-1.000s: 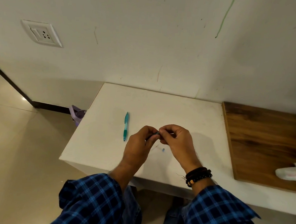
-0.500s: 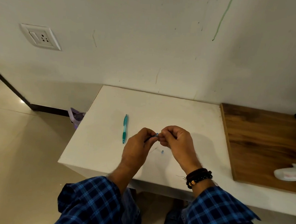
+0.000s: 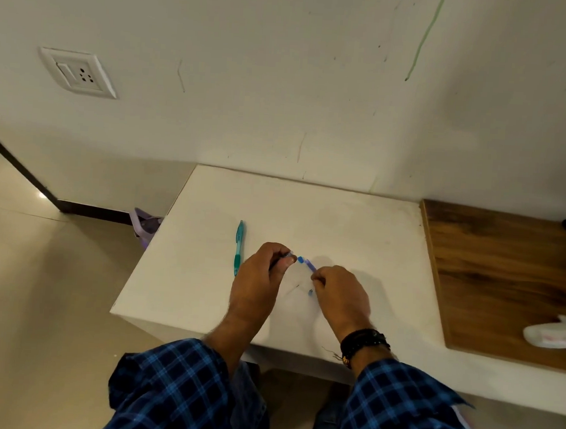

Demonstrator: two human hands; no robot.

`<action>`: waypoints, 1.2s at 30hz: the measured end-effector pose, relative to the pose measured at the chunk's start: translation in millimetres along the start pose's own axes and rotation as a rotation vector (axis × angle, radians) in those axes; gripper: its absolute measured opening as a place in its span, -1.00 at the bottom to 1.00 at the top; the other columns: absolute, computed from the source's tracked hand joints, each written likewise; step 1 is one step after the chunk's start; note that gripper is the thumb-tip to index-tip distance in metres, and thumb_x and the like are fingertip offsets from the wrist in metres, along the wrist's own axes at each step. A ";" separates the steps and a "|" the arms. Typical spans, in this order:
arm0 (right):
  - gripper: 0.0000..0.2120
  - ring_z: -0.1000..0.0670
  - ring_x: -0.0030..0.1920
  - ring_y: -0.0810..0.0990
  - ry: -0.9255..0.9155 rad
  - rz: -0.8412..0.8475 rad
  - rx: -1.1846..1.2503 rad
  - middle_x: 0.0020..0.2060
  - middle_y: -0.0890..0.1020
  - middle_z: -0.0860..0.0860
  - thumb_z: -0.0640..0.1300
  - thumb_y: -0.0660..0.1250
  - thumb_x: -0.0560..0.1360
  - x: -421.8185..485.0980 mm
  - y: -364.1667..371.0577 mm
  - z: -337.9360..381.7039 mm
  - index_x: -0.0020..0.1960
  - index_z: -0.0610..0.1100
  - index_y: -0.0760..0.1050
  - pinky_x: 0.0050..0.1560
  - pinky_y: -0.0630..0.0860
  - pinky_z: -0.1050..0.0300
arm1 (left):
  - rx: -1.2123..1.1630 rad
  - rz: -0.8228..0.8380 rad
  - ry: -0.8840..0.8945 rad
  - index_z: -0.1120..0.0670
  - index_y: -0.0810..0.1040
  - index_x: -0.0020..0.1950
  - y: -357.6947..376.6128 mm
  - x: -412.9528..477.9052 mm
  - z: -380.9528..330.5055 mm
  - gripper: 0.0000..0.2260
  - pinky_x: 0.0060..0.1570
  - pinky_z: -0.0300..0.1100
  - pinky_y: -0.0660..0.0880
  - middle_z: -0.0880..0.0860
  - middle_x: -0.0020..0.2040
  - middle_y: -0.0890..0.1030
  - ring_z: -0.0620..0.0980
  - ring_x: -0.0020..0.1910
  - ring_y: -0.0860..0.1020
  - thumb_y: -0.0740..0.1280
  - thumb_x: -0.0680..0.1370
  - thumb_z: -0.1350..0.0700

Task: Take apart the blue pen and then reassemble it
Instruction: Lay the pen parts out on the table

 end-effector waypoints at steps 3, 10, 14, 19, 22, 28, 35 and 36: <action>-0.74 0.02 0.08 0.64 -0.004 -0.008 -0.001 0.11 0.68 0.04 -0.04 0.23 0.66 -1.2 -0.2 1.3 0.24 -0.02 0.63 0.01 0.53 0.20 | -0.017 -0.011 -0.015 -0.02 0.51 0.17 -1.4 0.3 3.6 -0.70 0.08 -0.17 0.61 -0.09 0.04 0.66 -0.08 0.01 0.62 0.19 0.60 -0.18; -0.66 0.00 0.36 0.41 -0.318 0.138 -0.185 0.33 0.53 0.06 0.04 0.25 0.65 -17.2 17.8 38.7 0.39 0.05 0.53 0.32 0.44 0.10 | -0.035 -0.067 -0.029 -0.04 0.50 0.15 -9.4 0.7 5.7 -0.78 0.00 -0.33 0.53 -0.16 0.00 0.61 -0.15 -0.02 0.58 0.23 0.61 -0.12; -0.56 -0.06 0.44 0.32 -0.321 0.201 -0.317 0.40 0.46 0.01 0.13 0.22 0.64 -25.1 27.0 40.0 0.47 0.02 0.45 0.42 0.39 0.02 | -0.014 -0.077 -0.038 -0.01 0.52 0.17 -13.1 1.1 8.7 -0.76 0.03 -0.29 0.55 -0.13 0.02 0.62 -0.13 0.01 0.59 0.23 0.62 -0.10; -0.58 -0.05 0.45 0.33 -0.343 0.210 -0.322 0.41 0.46 0.01 0.08 0.18 0.67 -30.7 27.6 36.5 0.49 0.00 0.40 0.42 0.38 0.02 | -0.001 -0.073 -0.046 0.00 0.53 0.18 -14.7 1.5 9.2 -0.74 0.07 -0.21 0.58 -0.10 0.05 0.63 -0.11 0.02 0.59 0.24 0.61 -0.11; -0.59 -0.05 0.46 0.29 -0.340 0.186 -0.329 0.45 0.42 0.01 0.02 0.16 0.68 -31.0 23.5 32.5 0.51 -0.02 0.36 0.45 0.34 -0.01 | 0.008 -0.076 -0.011 -0.01 0.52 0.17 -15.7 1.4 4.1 -0.76 0.03 -0.20 0.60 -0.11 0.02 0.63 -0.12 -0.01 0.60 0.24 0.62 -0.11; -0.54 -0.09 0.55 0.18 -0.364 0.197 -0.413 0.52 0.34 -0.01 0.07 0.13 0.68 -37.9 23.9 29.9 0.53 -0.05 0.32 0.51 0.21 -0.11 | 0.084 -0.049 0.039 -0.03 0.52 0.13 -22.2 -1.1 -2.9 -0.79 -0.03 -0.20 0.61 -0.12 -0.02 0.63 -0.13 -0.06 0.60 0.23 0.63 -0.11; -0.21 -0.15 0.58 0.10 -0.440 0.260 -0.517 0.54 0.28 -0.06 0.43 0.16 0.51 -55.4 31.8 34.3 0.55 -0.06 0.28 0.53 0.15 -0.26 | 0.126 -0.017 0.016 -0.04 0.51 0.12 -36.3 -7.7 -0.9 -0.83 -0.02 -0.15 0.60 -0.10 -0.02 0.65 -0.12 -0.07 0.60 0.25 0.63 -0.09; -0.20 -0.16 0.58 0.10 -0.464 0.256 -0.535 0.54 0.29 -0.07 0.44 0.18 0.50 -60.3 33.7 35.8 0.54 -0.07 0.29 0.52 0.15 -0.28 | 0.127 -0.019 0.025 -0.04 0.51 0.11 -38.0 -8.6 -1.5 -0.83 -0.03 -0.12 0.61 -0.10 -0.03 0.65 -0.13 -0.07 0.60 0.25 0.63 -0.09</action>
Point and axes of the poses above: each hand's wrist, its own x-axis towards the middle knuckle, its own y-axis out of the palm, z = x × y, the point moved 7 cm from there along x, towards the middle knuckle
